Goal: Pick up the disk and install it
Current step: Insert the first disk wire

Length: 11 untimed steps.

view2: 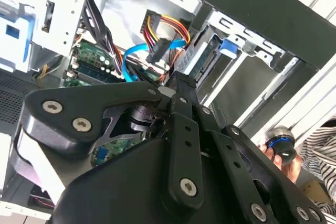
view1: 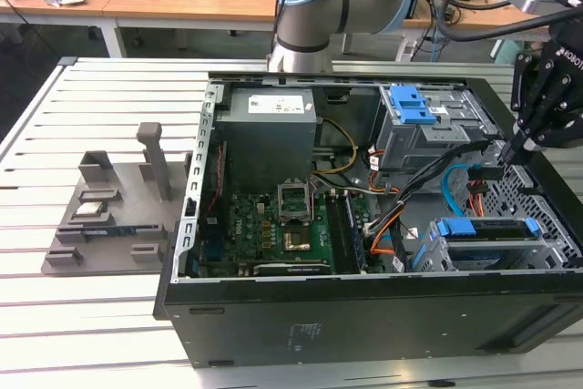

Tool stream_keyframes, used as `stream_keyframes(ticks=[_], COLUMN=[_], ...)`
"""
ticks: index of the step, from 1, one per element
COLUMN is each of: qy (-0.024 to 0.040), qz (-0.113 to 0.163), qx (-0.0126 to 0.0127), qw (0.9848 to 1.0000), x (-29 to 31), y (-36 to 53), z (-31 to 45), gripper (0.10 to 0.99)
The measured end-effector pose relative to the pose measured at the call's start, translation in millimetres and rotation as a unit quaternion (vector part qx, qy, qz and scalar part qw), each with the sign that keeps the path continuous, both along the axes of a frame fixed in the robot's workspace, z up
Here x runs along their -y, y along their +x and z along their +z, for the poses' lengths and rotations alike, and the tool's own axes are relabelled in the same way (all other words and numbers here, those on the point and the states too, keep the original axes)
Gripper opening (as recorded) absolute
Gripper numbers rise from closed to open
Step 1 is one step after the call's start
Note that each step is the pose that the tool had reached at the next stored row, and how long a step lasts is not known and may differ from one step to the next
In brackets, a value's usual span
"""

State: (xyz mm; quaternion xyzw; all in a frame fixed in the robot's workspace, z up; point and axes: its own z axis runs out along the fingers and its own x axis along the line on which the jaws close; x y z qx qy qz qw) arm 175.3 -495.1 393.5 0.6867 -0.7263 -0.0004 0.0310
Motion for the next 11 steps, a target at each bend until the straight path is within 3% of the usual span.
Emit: stream_keyframes(ticks=[6, 11], qy=[-0.0013, -0.0016], qz=[0.000, 0.000], qx=[0.0000, 0.0000], qw=[1.0000, 1.0000], x=[-15.4, -17.0], y=[3.6, 4.5], z=[-1.8, -7.7], gripper=[0.106, 0.106])
